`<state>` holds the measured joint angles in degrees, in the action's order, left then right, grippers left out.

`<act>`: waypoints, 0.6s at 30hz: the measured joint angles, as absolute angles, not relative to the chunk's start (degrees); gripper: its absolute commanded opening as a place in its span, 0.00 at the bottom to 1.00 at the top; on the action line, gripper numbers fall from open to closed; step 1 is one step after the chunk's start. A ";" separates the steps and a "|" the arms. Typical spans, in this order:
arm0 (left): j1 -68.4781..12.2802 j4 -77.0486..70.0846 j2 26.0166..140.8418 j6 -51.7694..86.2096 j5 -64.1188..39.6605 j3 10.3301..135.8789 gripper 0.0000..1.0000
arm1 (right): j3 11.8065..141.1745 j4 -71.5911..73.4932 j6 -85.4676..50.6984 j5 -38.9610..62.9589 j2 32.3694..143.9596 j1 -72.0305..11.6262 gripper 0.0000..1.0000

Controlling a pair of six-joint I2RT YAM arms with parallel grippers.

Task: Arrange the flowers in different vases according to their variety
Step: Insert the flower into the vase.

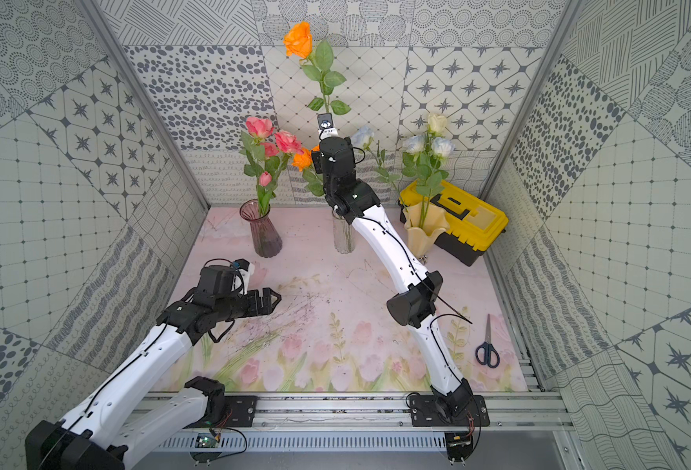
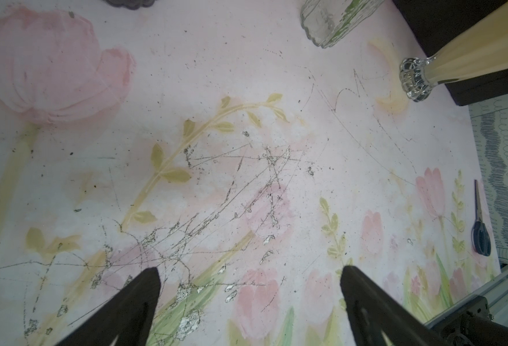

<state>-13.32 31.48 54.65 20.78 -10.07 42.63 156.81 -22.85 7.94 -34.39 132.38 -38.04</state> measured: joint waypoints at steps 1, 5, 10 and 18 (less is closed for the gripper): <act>-13.32 31.48 54.68 20.78 -10.04 42.63 0.99 | 155.98 -22.52 7.94 -34.65 132.38 -37.87 0.00; -13.32 31.48 54.70 20.78 -10.04 42.63 0.99 | 147.37 -18.50 7.90 -35.64 130.72 -37.78 0.00; -13.32 31.48 54.72 20.78 -10.02 42.63 0.99 | 130.82 -12.91 7.27 -36.49 127.07 -37.50 0.08; -13.32 31.48 54.76 20.78 -10.02 42.63 0.99 | 116.68 -10.39 3.75 -36.95 120.60 -37.69 0.79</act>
<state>-13.32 31.48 54.76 20.78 -10.02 42.63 116.68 -10.39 3.75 -36.95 120.60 -37.69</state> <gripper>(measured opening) 0.990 0.755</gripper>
